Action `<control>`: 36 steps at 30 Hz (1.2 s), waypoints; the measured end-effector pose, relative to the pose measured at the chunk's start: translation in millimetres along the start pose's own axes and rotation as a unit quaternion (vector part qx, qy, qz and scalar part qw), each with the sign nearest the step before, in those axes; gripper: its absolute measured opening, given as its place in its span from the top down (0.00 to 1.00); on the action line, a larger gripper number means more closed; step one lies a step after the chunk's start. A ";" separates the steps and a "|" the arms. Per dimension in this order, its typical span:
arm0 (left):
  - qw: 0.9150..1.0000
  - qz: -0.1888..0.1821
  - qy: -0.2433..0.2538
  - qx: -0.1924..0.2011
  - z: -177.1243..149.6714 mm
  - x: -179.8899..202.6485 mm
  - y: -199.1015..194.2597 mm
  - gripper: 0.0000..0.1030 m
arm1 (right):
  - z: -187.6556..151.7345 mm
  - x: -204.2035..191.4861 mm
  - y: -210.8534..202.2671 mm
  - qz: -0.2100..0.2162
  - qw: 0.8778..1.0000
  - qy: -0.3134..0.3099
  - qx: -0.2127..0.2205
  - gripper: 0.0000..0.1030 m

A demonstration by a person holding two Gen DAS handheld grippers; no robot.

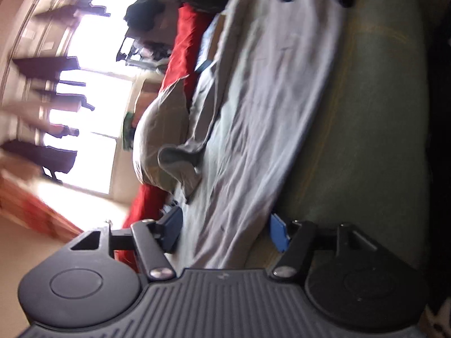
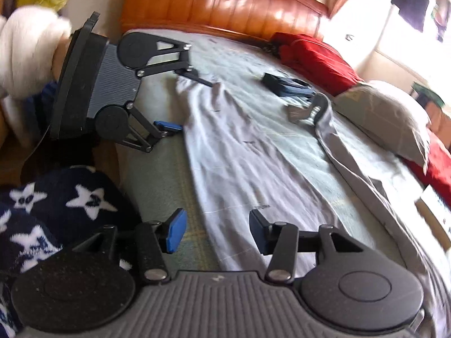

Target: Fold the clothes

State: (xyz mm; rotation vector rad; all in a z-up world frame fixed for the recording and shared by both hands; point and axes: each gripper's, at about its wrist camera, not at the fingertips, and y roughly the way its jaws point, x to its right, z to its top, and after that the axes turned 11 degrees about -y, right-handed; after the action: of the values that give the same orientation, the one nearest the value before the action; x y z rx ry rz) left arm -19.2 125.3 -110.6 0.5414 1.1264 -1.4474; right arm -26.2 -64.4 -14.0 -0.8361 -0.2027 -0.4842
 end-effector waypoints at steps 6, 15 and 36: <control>0.995 0.080 -0.003 -0.056 -20.4 -21.2 4.7 0.26 | -6.3 10.0 -9.1 -0.013 1.000 0.026 0.000 0.45; 0.982 0.061 -0.149 -0.101 -35.0 -82.3 -15.4 0.26 | -23.5 38.9 -15.3 -0.055 0.994 0.087 -0.022 0.39; 0.877 -0.082 -0.451 -0.142 -74.9 -111.4 35.6 0.12 | -147.6 38.0 -90.0 -0.165 0.929 0.309 -0.115 0.17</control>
State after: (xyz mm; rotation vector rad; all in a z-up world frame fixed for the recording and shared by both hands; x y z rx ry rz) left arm 19.4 249.1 -60.8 -0.4381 0.5979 -1.3921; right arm -39.1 -239.3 -38.1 -0.8396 0.3103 -1.0792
